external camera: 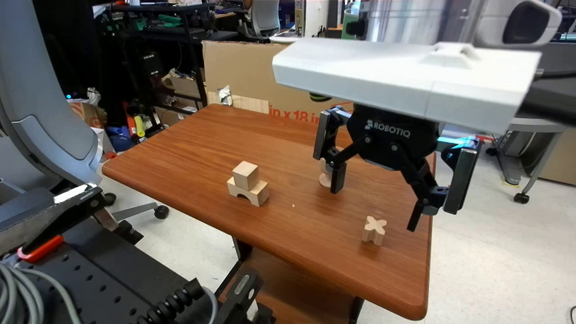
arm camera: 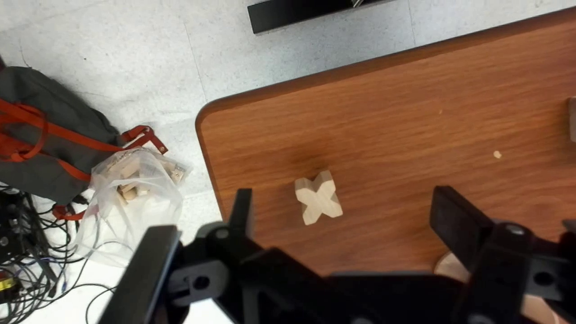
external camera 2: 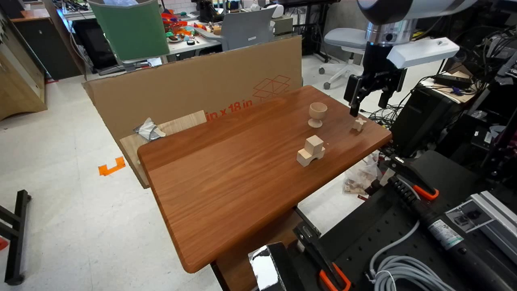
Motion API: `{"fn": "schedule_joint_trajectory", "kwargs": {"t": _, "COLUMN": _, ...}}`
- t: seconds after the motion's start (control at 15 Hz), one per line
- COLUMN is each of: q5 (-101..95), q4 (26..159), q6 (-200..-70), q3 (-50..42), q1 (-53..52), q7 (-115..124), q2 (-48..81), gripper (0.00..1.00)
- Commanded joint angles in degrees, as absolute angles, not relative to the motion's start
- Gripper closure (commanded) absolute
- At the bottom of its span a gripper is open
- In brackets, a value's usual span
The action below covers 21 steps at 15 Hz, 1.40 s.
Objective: Put the flowery block on the square block
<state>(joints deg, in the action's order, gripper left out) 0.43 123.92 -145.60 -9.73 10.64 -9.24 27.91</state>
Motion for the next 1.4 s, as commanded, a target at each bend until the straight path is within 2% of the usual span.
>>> {"fn": "schedule_joint_trajectory", "kwargs": {"t": 0.0, "q5": -0.07, "q4": 120.15, "q6": -145.43, "q3": -8.46, "q1": 12.05, "q7": -9.71, "q2": 31.79, "gripper": 0.0}}
{"fn": "schedule_joint_trajectory", "kwargs": {"t": 0.53, "q5": -1.83, "q4": 115.71, "q6": -143.9, "q3": -8.87, "q1": 11.32, "q7": -8.94, "q2": 37.12, "gripper": 0.0}}
{"fn": "schedule_joint_trajectory", "kwargs": {"t": 0.6, "q5": -2.07, "q4": 115.36, "q6": -143.87, "q3": -8.79, "q1": 11.35, "q7": -8.99, "q2": 37.52, "gripper": 0.25}}
{"fn": "schedule_joint_trajectory", "kwargs": {"t": 0.67, "q5": -2.27, "q4": 115.04, "q6": -143.81, "q3": -8.8, "q1": 11.32, "q7": -9.0, "q2": 37.84, "gripper": 0.26}}
{"fn": "schedule_joint_trajectory", "kwargs": {"t": 0.87, "q5": -2.63, "q4": 114.25, "q6": -143.51, "q3": -8.88, "q1": 11.32, "q7": -9.03, "q2": 38.46, "gripper": 0.51}}
{"fn": "schedule_joint_trajectory", "kwargs": {"t": 1.27, "q5": -1.98, "q4": 115.91, "q6": -143.99, "q3": -8.26, "q1": 11.51, "q7": -8.59, "q2": 35.56, "gripper": 0.95}}
{"fn": "schedule_joint_trajectory", "kwargs": {"t": 1.33, "q5": -1.27, "q4": 117.11, "q6": -143.54, "q3": -7.83, "q1": 11.58, "q7": -8.39, "q2": 33.64, "gripper": 0.94}}
